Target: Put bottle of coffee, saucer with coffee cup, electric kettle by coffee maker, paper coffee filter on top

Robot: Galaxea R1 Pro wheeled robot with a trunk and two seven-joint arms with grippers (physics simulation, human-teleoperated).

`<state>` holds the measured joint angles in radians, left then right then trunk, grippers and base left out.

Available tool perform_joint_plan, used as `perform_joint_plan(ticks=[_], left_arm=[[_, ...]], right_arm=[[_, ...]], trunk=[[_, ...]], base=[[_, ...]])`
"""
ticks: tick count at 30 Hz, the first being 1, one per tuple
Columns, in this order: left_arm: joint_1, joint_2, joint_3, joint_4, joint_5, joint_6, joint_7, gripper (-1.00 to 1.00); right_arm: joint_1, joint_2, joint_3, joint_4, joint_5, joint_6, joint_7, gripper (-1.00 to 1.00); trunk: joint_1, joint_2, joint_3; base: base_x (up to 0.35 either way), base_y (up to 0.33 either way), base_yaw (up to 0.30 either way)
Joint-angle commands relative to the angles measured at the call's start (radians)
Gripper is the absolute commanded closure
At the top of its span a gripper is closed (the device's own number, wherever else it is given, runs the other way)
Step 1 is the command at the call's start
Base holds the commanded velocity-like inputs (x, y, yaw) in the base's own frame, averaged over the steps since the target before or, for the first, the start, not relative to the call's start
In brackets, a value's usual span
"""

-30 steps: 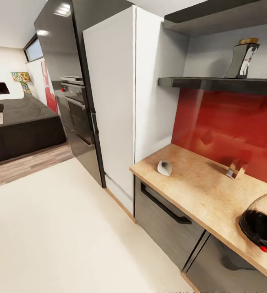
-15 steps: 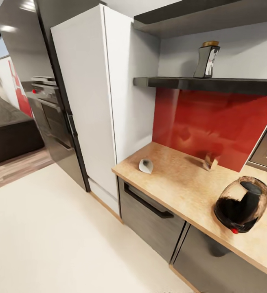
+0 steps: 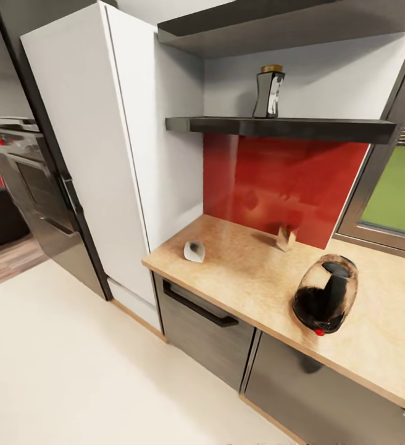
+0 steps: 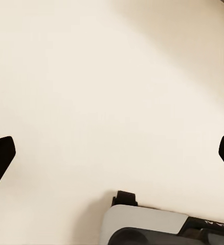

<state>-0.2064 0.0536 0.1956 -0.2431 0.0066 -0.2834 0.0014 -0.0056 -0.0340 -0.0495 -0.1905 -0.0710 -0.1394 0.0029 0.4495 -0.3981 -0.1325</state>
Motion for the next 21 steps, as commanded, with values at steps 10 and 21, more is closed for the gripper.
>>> perform_joint_plan(ticks=[10, 21], left_arm=[[-0.055, -0.006, -0.011, -0.073, -0.011, -0.002, -0.010, -1.00], [-0.287, -0.037, -0.028, -0.234, -0.010, 0.015, -0.012, -1.00]], right_arm=[[-0.001, 0.005, 0.000, 0.002, -0.007, -0.004, 0.002, -1.00], [-0.001, 0.006, 0.000, 0.007, -0.006, -0.005, 0.000, -1.00]], trunk=[[0.001, -0.002, -0.002], [0.001, -0.002, -0.002]], base=[[0.000, 0.000, -0.289], [0.000, 0.000, -0.285]])
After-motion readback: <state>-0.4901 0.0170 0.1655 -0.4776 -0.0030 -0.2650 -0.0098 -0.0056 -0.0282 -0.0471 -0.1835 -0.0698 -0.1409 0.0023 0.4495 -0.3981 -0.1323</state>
